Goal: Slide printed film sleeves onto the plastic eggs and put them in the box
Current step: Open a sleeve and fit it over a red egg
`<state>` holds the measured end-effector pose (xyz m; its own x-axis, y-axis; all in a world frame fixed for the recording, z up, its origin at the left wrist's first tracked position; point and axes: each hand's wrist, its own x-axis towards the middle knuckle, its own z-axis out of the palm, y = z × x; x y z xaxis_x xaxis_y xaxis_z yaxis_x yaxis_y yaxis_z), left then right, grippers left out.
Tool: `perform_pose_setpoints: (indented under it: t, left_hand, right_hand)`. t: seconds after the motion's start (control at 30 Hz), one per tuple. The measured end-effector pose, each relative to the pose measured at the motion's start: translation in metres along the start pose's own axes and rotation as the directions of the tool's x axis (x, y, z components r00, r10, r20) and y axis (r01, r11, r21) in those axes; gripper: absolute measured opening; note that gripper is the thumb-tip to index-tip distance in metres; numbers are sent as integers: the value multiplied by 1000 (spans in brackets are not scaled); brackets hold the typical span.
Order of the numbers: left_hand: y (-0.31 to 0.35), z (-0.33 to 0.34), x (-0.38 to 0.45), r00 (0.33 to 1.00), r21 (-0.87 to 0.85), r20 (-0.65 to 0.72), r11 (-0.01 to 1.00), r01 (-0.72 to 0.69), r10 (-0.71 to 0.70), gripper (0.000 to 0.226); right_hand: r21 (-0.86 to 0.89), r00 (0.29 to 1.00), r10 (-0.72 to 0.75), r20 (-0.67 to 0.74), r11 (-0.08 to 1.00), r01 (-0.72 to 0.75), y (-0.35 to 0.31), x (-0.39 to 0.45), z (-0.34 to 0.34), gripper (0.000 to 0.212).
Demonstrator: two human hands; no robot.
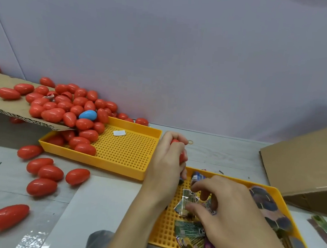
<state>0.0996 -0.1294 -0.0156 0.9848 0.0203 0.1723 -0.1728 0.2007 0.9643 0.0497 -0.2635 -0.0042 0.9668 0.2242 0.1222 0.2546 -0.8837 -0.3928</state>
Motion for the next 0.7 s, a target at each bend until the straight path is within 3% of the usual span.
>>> perform_pose_setpoints:
  t: [0.2,0.3,0.43,0.7]
  left_hand:
    - [-3,3,0,1000,31,17,999,6,-6,17]
    - [-3,6,0,1000,79,21,997,2,-4,16]
    - [-7,7,0,1000,88,14,996,0,-1,15]
    - [-17,9,2,999,-10,31,999,37,-37,13]
  right_hand:
    - [26,996,-54,73,998,52,5,1,13,40]
    - [10,996,-65,60,998,65,7,3,17,33]
    - [121,995,-69,66,991,61,9,3,19,14]
    - [175,978,-68,197,984,33,19,11,16,16]
